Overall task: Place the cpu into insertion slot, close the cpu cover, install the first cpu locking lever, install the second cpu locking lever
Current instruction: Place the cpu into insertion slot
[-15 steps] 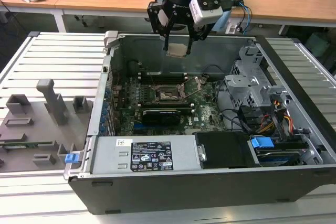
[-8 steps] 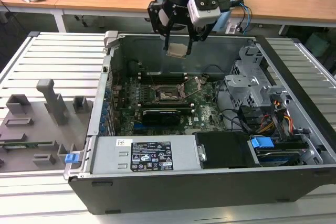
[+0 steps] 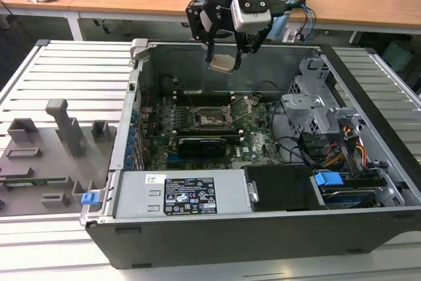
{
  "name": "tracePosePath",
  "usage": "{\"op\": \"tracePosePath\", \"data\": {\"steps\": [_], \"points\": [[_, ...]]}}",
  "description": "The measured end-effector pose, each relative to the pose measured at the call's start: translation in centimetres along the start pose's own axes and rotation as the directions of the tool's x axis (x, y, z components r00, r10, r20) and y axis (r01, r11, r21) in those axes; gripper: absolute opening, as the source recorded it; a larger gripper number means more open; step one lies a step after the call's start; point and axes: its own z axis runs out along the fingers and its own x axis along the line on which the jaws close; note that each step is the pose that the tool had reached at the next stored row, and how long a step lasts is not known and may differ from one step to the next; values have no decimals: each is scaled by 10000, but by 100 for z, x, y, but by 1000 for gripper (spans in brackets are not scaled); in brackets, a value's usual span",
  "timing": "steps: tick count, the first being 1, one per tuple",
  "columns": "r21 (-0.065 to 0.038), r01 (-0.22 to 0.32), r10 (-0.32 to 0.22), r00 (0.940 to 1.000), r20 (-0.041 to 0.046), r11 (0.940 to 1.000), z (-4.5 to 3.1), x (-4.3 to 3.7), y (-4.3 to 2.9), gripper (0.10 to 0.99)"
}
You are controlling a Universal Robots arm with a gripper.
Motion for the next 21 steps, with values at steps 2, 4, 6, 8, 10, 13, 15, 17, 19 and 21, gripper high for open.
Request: {"op": "tracePosePath", "data": {"steps": [2, 4, 6, 8, 10, 13, 15, 17, 19, 21], "points": [[-4, -142, 142, 9999, 13, 9999, 1, 0, 0, 541], [-9, -360, 360, 9993, 32, 9994, 3, 0, 0, 541], [-12, -510, 510, 9987, 46, 9987, 6, 0, 0, 541], [-16, -745, 745, 9972, 67, 9972, 14, 0, -1, 541], [-19, -879, 879, 9961, 80, 9961, 22, -1, -2, 541], [-3, -1231, 1231, 9923, 123, 9924, 35, -1, -3, 541], [-10, -1609, 1609, 9868, 159, 9870, 41, -1, -4, 541], [-18, -1905, 1905, 9815, 186, 9817, 45, -1, -4, 541], [-28, -2222, 2222, 9748, 214, 9750, 50, -1, -4, 541], [-39, -2496, 2496, 9681, 238, 9683, 53, -1, -5, 541]]}}
